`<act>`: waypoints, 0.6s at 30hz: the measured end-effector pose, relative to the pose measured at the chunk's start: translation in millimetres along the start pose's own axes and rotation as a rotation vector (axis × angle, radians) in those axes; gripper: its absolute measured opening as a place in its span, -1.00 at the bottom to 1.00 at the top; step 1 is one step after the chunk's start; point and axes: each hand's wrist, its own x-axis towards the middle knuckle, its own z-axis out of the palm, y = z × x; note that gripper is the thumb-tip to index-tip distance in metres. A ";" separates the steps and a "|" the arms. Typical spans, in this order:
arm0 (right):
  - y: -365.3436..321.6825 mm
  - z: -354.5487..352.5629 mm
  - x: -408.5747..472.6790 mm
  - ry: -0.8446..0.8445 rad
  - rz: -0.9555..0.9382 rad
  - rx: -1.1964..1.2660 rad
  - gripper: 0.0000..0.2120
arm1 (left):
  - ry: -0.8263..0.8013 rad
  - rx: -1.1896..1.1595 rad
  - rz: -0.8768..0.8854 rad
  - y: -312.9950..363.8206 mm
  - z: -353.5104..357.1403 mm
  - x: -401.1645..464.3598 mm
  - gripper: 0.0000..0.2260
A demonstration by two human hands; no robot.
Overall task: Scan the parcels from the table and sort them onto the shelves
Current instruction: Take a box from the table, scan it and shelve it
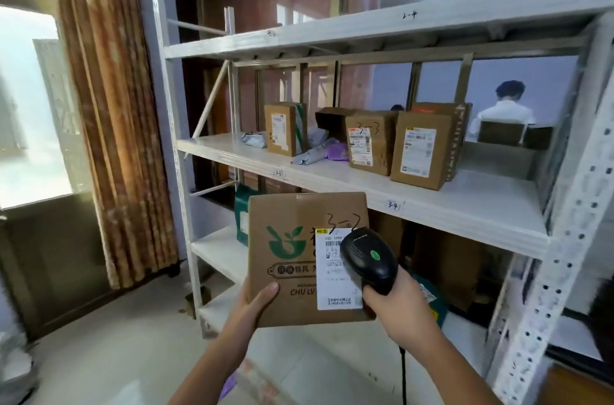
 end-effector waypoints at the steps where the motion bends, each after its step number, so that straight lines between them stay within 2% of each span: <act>1: -2.7 -4.6 1.5 0.038 0.010 0.005 -0.68 | -0.031 -0.004 0.002 2.5 4.9 10.7 -0.08; 5: -8.8 -29.1 1.5 0.192 0.070 -0.015 -0.71 | -0.176 -0.020 -0.008 12.8 33.9 47.0 -0.16; 8: -12.8 -55.5 -4.0 0.265 0.067 -0.030 -0.81 | -0.269 -0.002 0.018 21.8 65.0 70.3 -0.08; 13: -20.7 -100.6 -6.2 0.434 0.069 -0.103 -0.78 | -0.394 0.011 0.102 40.2 122.3 97.2 0.00; 18: -23.1 -143.8 3.6 0.530 0.071 -0.130 -0.90 | -0.482 0.013 0.143 60.7 176.9 123.3 -0.12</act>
